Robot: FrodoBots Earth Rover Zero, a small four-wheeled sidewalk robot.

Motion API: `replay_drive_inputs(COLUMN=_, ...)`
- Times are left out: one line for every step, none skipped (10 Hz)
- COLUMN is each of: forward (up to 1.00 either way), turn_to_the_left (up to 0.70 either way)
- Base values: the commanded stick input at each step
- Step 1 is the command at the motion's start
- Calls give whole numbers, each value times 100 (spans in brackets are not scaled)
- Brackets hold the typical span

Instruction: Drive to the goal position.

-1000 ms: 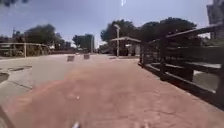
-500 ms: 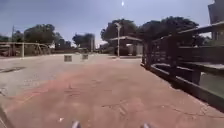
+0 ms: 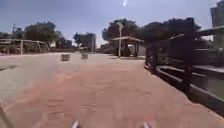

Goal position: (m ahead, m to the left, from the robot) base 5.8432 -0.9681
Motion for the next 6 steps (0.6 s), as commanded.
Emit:
replay_drive_inputs(forward=100, turn_to_the_left=0)
replay_drive_inputs(forward=100, turn_to_the_left=0)
replay_drive_inputs(forward=100, turn_to_the_left=0)
replay_drive_inputs(forward=100, turn_to_the_left=0)
replay_drive_inputs(forward=100, turn_to_the_left=0)
replay_drive_inputs(forward=100, turn_to_the_left=-30)
